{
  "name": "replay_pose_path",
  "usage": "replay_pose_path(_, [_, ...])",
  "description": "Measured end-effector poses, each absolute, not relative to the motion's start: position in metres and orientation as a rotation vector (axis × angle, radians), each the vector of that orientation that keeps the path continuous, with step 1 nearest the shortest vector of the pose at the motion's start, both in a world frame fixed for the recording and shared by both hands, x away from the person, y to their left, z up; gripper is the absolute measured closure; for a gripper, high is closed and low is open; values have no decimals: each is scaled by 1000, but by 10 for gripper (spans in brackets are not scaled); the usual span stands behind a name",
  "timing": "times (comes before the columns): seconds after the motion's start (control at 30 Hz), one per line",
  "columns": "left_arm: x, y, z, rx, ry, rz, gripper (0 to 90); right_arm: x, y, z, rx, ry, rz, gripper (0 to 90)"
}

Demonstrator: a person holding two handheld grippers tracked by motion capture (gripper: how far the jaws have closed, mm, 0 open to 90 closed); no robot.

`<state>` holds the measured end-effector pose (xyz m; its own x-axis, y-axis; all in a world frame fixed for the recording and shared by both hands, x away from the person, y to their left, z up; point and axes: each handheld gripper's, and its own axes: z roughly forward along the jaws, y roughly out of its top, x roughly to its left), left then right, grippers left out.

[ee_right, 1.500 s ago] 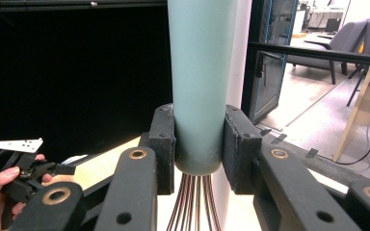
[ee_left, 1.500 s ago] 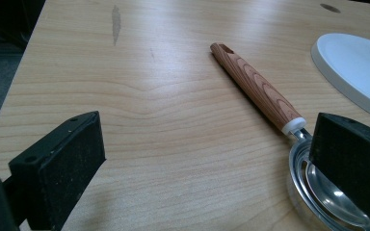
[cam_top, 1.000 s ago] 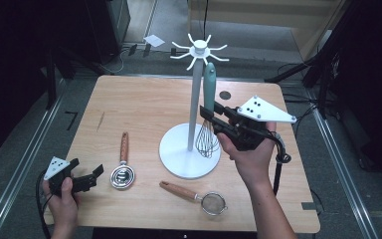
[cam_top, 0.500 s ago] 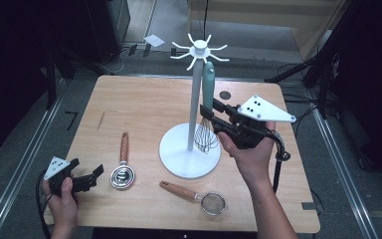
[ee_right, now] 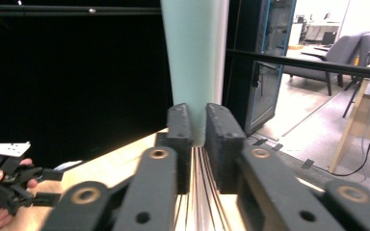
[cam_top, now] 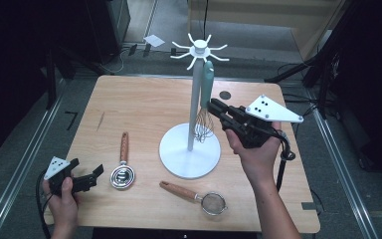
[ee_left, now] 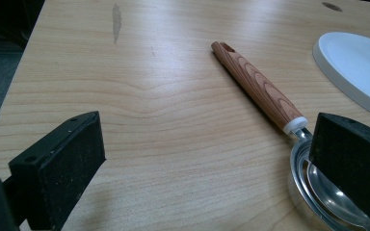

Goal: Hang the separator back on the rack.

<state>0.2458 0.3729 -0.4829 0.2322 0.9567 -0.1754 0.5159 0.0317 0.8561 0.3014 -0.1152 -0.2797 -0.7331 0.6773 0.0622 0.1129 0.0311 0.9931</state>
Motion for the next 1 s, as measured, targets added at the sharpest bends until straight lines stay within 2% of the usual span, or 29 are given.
replay_pose_path(0.1, [246,373,-483,1612,1408,619,0,303,-117,-279,819,1858,1746,900])
replay_pose_path(0.43, [246,373,-483,1613,1408,618,0,304,-109,-277,760,1764,1728,880])
replay_pose_path(1.0, [246,373,-483,1613,1406,616,0,299,-96,-268,716,1752,1764,900])
